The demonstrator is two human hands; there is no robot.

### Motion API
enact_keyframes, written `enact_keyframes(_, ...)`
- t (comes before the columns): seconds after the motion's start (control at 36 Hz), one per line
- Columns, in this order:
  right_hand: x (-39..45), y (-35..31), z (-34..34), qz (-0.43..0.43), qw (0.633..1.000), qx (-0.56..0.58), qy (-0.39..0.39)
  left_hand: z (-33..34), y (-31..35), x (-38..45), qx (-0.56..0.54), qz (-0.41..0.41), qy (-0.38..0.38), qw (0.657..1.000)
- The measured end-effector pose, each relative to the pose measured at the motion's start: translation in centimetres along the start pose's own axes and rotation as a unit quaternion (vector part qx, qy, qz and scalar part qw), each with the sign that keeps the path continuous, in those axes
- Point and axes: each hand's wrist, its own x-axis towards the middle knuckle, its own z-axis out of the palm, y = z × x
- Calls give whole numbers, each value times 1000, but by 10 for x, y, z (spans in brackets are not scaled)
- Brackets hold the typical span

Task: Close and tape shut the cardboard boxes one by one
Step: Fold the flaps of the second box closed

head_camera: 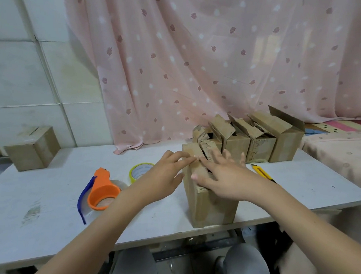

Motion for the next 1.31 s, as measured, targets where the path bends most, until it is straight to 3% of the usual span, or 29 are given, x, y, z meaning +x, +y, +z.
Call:
enact_keyframes(0.36, -12, 6, -32, -33, 996, 28, -83, 0, 11, 12, -24, 33, -5, 999)
enact_keyframes(0.47, -17, 15, -41, -44, 994, 14, -96, -5, 16, 11, 19, 9, -5, 1000)
enact_keyframes(0.69, -15, 16, -38, -20, 998, -40, -40, -4, 19, 19, 101, 10, -40, 994)
enact_keyframes(0.83, -15, 13, -31, -6, 999, -38, -28, -6, 21, 19, 78, 3, -24, 997)
enact_keyframes(0.97, -7, 11, -24, -4, 999, -32, 32, -9, 24, 19, 89, -13, -11, 996)
enact_keyframes(1.14, 1, 12, -19, -10, 997, -9, 76, -13, 23, 16, 81, 3, 45, 996)
enact_keyframes(1.31, 2, 16, -13, -18, 998, -4, 66, -16, 20, 18, 25, -35, -56, 998)
